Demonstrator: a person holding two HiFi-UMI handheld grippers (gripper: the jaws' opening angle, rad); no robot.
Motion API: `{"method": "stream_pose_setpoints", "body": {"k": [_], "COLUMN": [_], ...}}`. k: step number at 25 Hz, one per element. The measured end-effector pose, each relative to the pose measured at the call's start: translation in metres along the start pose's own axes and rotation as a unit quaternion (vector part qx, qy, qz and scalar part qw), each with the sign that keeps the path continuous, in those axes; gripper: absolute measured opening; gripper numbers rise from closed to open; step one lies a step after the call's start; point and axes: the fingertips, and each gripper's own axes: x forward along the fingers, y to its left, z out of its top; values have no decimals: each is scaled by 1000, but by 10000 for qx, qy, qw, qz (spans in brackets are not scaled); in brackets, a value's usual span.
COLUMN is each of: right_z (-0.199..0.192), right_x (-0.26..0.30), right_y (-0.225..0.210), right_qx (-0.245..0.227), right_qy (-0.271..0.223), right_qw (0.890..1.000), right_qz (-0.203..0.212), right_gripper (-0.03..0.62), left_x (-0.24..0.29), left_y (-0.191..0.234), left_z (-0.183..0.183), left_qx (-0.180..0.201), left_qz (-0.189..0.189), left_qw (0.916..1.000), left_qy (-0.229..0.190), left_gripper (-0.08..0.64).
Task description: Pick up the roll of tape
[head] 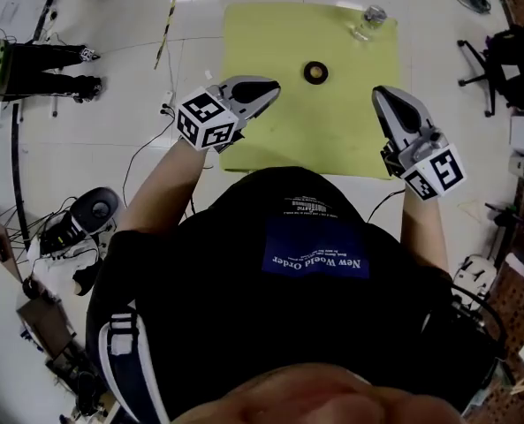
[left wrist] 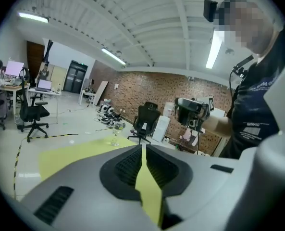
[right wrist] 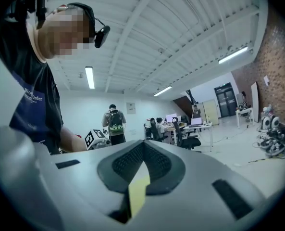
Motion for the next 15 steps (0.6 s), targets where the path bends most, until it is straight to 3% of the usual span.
{"method": "stream_pose_setpoints", "body": {"k": [4,7,11,15], "right_z": [-18,-34,-58,-86], "right_x": [-11,-16,-19,-19], "right_y": [-24,-32,-44,-48], "right_qx": [174,296,466,659], "right_qy": [-21,-8,54,169], "right_qw": [9998,9995,9987,9974], "right_qz": [-23,-83,-179,-238], "right_gripper": [-14,-14,-14,-14], "left_x": [52,88,138,176], "left_y": [17,28,44,63], "left_z": [-31,-60,-93,-128], "left_qx": [316,691,1346,2054], "left_qz": [40,-57,-178,-305], "left_qw": [9958,9851,9631,9317], "left_qy": [855,1571,2324,2980], "left_gripper": [93,138,174,178]}}
